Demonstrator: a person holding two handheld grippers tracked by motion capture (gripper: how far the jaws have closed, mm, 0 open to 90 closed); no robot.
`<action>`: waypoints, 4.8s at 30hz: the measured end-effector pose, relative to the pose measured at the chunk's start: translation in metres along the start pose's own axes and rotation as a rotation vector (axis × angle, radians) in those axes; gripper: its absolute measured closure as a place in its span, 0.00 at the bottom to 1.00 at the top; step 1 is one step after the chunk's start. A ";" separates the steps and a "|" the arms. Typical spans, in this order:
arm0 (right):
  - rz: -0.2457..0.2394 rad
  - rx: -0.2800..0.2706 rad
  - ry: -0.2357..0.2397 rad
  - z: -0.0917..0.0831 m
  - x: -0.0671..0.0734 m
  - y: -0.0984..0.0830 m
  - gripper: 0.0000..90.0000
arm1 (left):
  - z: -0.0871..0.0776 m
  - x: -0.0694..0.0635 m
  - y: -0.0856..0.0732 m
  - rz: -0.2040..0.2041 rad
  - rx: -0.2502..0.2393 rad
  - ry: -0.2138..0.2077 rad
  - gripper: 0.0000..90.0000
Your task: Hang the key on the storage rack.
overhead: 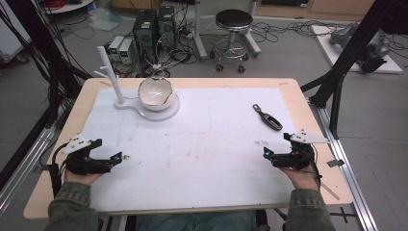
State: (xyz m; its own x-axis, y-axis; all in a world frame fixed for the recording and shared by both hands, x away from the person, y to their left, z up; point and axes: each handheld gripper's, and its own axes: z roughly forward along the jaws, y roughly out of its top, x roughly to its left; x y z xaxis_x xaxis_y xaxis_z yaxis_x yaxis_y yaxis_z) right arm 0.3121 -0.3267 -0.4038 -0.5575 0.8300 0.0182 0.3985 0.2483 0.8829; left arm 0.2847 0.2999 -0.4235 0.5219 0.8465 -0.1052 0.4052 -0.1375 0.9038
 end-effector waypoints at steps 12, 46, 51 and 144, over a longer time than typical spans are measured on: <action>0.019 0.015 -0.025 0.002 -0.005 -0.001 0.01 | -0.001 -0.002 -0.001 0.012 0.016 0.003 0.02; 0.024 0.104 0.005 0.016 -0.012 0.036 0.01 | -0.001 -0.004 -0.003 0.028 0.021 0.007 0.02; 0.032 0.123 0.012 0.021 -0.020 0.044 0.01 | -0.001 -0.003 -0.003 0.026 0.022 0.011 0.02; -0.049 0.849 -0.010 0.185 -0.099 0.108 0.97 | -0.001 0.001 -0.007 0.026 0.051 0.024 0.02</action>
State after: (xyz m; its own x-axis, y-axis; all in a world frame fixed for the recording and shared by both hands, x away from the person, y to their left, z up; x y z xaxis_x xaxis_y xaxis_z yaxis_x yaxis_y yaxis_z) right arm 0.5448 -0.2899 -0.3969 -0.5837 0.8118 -0.0188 0.7874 0.5715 0.2310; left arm 0.2813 0.3021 -0.4289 0.5147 0.8544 -0.0712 0.4298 -0.1853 0.8837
